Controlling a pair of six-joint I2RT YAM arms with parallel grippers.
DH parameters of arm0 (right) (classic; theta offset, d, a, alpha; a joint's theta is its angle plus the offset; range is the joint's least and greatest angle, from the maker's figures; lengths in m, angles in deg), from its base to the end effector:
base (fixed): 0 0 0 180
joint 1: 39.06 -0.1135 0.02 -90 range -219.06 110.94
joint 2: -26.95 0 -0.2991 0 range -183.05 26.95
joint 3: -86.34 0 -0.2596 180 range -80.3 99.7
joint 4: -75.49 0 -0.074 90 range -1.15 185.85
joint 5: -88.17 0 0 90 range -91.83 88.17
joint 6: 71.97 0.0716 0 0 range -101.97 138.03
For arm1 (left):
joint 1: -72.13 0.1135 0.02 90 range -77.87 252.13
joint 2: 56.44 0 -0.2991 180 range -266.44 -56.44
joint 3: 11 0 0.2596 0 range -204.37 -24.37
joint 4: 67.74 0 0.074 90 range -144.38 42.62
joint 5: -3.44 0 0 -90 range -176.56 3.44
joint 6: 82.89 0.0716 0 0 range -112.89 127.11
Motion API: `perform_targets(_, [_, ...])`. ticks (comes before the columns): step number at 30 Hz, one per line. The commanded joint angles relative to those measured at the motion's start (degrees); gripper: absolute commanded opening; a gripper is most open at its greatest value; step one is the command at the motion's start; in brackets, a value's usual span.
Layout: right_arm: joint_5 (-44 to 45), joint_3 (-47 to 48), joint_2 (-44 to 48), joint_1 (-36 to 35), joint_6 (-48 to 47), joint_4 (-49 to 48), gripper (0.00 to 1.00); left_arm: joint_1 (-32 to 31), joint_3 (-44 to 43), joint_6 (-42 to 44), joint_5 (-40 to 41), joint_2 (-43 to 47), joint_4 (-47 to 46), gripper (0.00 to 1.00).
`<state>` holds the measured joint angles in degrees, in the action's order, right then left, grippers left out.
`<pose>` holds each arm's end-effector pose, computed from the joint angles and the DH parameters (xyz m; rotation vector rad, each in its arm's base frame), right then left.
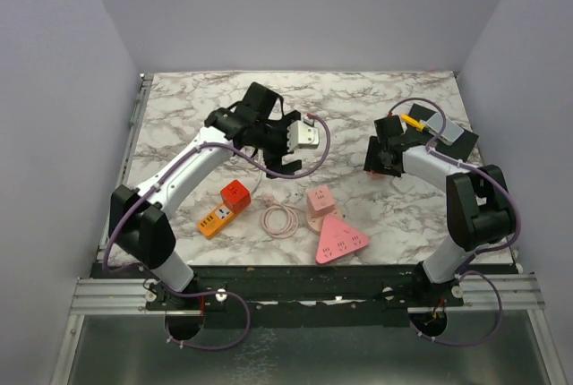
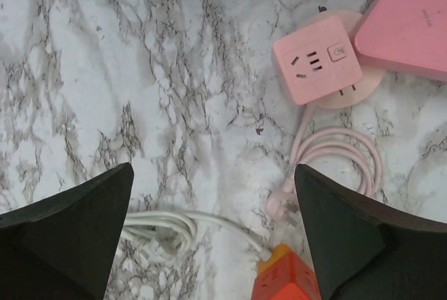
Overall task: Insert the plug
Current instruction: Pick up the plug from the center of the board.
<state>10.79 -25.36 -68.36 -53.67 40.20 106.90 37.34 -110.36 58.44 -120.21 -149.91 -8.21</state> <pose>0.3468 0.0742 0.1709 0.2478 2.5407 -0.0401 0.2858 -0.2469 0.3311 1.7921 1.5727 -0.5979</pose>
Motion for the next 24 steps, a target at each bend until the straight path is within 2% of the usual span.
perform_targets(1, [-2.4, 1.6, -1.4, 0.1, -0.7, -1.3, 0.54, 1.4, 3.7, -4.1, -1.4, 5.3, 0.7, 0.99])
perform_targets(5, [-4.9, 2.5, -0.4, 0.0, -1.0, -1.1, 0.37, 1.6, 6.5, -4.9, -1.0, 9.0, -1.1, 0.99])
perform_targets(10, [-12.7, 4.2, 6.0, -0.3, -0.3, -0.5, 0.33, 1.6, 9.3, -10.2, -0.3, 12.2, -8.9, 0.99])
perform_targets(15, [-35.5, 4.3, 14.5, -0.4, 5.0, -6.5, 0.32, 0.9, 14.6, -11.0, -2.4, 18.5, -20.3, 0.99])
perform_targets(18, [-52.7, 2.0, 17.1, -0.9, 12.5, -17.3, 0.32, 0.2, 15.7, -10.2, -3.3, 21.1, -25.9, 0.99])
perform_targets(21, [-63.0, 1.6, 17.5, -3.1, 17.2, -24.0, 0.32, -0.6, 16.3, -4.9, -5.6, 22.9, -27.4, 0.99])
perform_targets(24, [-69.1, 5.3, 16.6, -5.9, 15.3, -21.3, 0.32, -1.0, 18.4, 5.1, -6.2, 26.0, -27.3, 0.99])
